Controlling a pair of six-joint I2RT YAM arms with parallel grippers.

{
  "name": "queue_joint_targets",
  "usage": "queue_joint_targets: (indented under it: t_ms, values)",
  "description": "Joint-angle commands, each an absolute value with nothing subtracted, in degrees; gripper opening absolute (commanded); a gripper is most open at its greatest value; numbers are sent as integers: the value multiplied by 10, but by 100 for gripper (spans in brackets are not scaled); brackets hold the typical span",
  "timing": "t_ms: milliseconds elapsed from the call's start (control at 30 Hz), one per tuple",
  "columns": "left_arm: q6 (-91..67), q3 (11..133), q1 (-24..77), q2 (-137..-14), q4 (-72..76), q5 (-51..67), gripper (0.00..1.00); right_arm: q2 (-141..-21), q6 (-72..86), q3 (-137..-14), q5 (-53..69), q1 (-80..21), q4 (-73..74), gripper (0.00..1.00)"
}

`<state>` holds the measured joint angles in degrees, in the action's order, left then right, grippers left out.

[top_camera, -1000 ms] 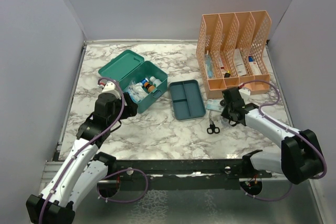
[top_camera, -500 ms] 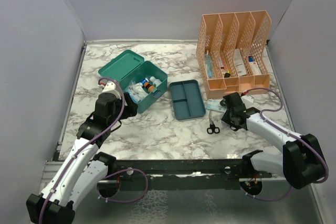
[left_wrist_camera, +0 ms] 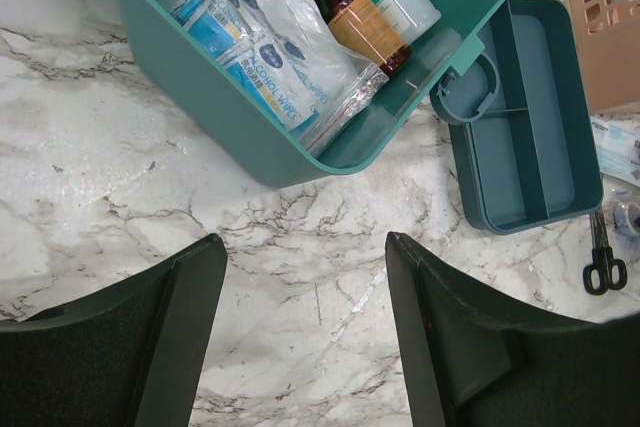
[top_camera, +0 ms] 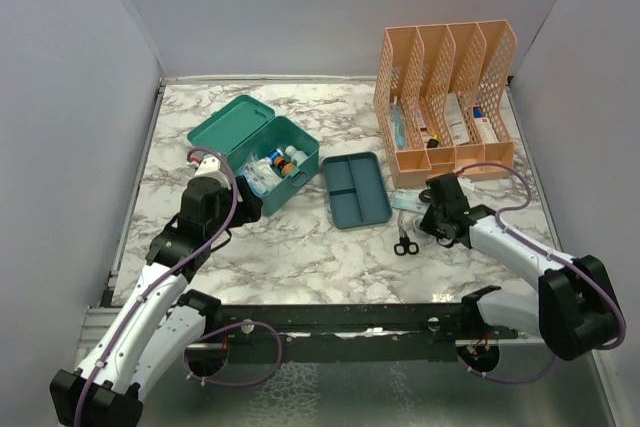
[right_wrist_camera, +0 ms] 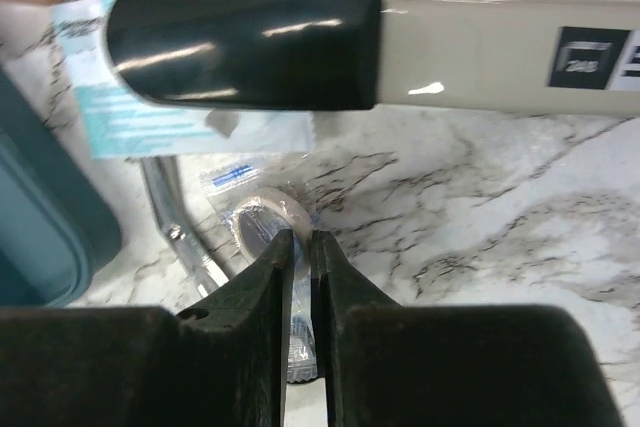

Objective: Organize the medicine kit

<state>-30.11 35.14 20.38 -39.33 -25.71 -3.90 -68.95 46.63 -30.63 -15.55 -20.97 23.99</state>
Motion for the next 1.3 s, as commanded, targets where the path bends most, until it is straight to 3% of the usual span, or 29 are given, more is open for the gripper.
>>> queue_joint_targets:
  t_ms: [0,500,833,1267]
  values:
    - [-297,348,204,-384,-256,-34,68,-650,427,-317,-85,-208,225,12]
    - [-298,347,204,-375,-256,-34,68,-682,455,-377,146,-215,105,13]
    - [-298,347,204,-376,-256,-35,68,-848,487,-494,6,-351,45,13]
    - [-300,346,204,-360,-257,-41,69,-1056,485,-698,-112,-364,89,14]
